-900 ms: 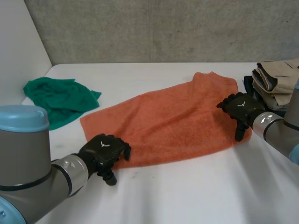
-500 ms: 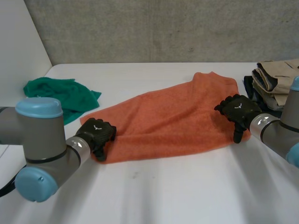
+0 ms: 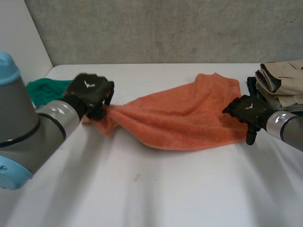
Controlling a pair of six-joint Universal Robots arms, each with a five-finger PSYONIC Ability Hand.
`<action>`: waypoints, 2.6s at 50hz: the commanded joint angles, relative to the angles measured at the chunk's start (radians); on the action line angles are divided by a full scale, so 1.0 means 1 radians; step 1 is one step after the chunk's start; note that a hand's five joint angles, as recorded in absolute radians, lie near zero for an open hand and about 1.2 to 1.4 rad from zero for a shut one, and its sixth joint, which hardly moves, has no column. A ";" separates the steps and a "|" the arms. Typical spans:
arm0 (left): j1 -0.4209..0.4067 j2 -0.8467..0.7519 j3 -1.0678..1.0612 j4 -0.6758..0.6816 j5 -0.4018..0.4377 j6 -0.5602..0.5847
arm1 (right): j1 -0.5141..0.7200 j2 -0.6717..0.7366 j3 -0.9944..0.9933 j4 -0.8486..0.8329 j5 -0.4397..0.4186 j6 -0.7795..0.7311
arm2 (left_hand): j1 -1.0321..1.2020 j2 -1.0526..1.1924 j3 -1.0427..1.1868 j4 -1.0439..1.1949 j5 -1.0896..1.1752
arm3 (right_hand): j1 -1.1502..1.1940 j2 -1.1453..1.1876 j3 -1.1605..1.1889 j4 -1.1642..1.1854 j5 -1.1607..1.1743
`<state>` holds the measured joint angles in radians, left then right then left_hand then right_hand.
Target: Fold the laundry.
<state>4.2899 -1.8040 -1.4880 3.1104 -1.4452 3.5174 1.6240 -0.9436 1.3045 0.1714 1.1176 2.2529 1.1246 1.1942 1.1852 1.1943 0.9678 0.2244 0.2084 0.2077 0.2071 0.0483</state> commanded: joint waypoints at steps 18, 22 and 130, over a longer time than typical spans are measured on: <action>0.090 -0.178 0.152 -0.087 -0.026 0.006 | -0.046 0.186 -0.122 -0.090 -0.009 -0.044 | 0.272 0.202 0.211 0.202 0.254 | 0.205 0.221 0.222 0.223 0.207; 0.088 -0.189 0.153 -0.084 -0.026 0.008 | -0.039 0.198 -0.128 -0.142 -0.009 0.000 | 0.272 0.202 0.211 0.202 0.254 | 0.255 0.271 0.272 0.273 0.257; 0.157 -0.512 0.376 0.025 0.051 0.066 | 0.085 0.233 -0.217 -0.085 -0.069 -0.152 | -0.553 -0.622 -0.613 -0.622 -0.570 | 0.235 0.251 0.252 0.252 0.237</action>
<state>4.4861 -2.3561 -1.1100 3.1350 -1.4131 3.5837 1.6734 -0.6787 1.0664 0.1396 0.9469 1.9795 0.6759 0.7235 0.7268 0.7200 0.5474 0.6436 0.6443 0.6547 0.6543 0.4694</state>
